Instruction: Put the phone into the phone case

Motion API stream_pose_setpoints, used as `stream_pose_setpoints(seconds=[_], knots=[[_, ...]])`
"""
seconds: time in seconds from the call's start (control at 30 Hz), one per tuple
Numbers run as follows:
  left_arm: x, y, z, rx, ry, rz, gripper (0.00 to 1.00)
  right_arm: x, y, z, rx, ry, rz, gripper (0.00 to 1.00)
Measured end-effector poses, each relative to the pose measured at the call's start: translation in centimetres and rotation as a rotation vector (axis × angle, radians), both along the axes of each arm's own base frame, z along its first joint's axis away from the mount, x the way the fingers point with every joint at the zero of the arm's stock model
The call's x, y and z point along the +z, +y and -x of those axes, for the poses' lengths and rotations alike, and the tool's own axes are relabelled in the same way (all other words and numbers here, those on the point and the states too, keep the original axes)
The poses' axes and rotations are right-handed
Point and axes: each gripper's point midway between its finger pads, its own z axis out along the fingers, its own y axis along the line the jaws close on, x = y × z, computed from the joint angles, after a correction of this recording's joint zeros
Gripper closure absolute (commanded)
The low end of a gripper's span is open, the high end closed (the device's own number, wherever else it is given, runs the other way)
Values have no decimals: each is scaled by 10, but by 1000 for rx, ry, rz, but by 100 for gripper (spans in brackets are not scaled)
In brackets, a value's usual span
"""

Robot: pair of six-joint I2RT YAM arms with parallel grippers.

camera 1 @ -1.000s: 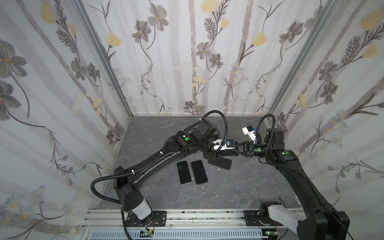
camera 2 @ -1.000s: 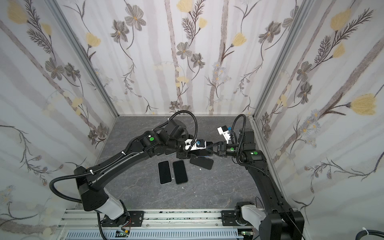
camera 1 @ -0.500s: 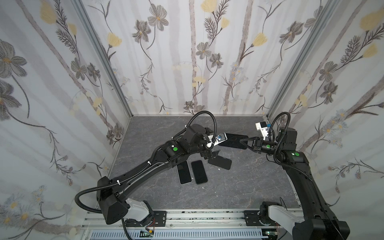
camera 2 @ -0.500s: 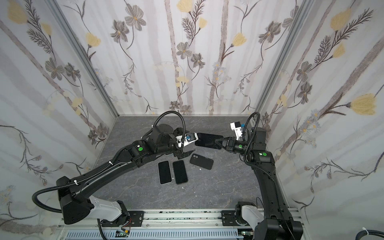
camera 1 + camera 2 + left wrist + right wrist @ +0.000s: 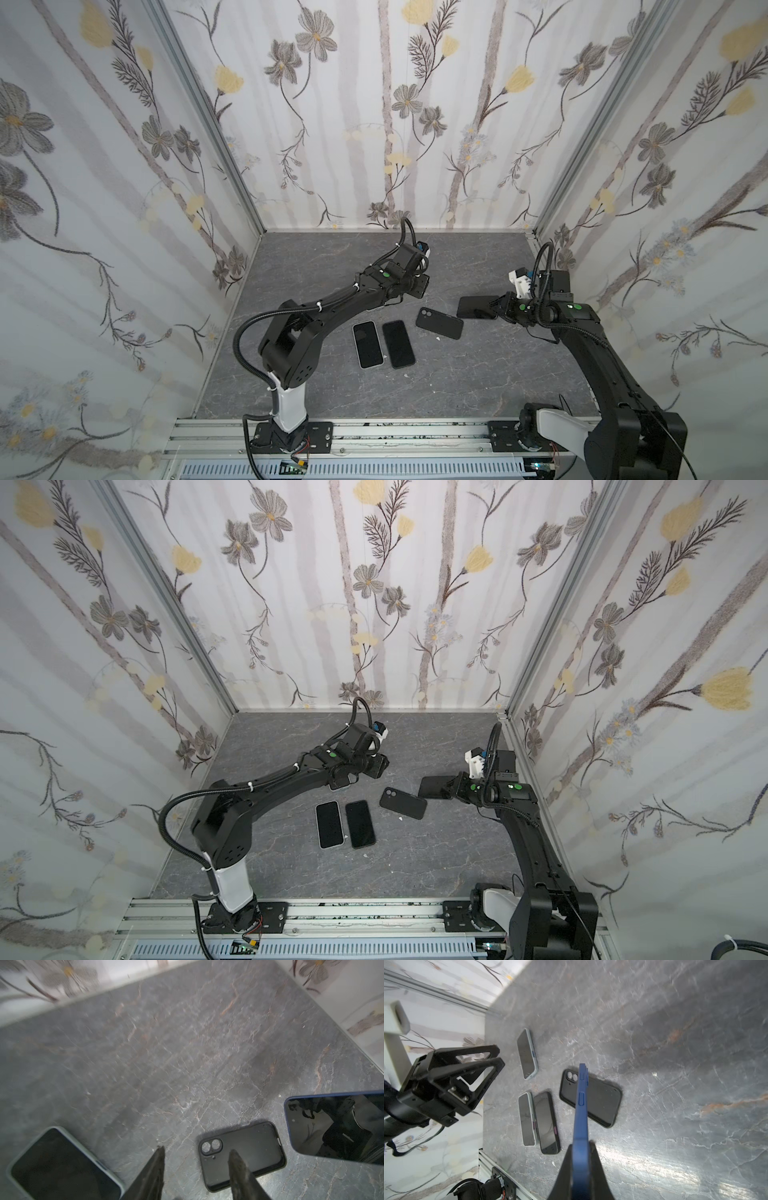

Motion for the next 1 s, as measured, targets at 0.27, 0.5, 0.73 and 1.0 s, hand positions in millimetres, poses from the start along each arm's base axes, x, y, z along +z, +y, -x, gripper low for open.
stream_pose_setpoints(seconds=[0.27, 0.5, 0.73, 1.0], knots=[[-63, 5, 16, 60, 196, -57, 62, -46, 6, 10, 28, 122, 35, 100], [-109, 18, 29, 68, 283, -139, 61, -51, 7, 0, 40, 131, 34, 100], [-116, 13, 41, 33, 308, -115, 62, -47, 3, -14, 38, 112, 68, 100], [-114, -5, 67, -50, 345, -60, 63, -45, 1, -26, 57, 99, 94, 100]])
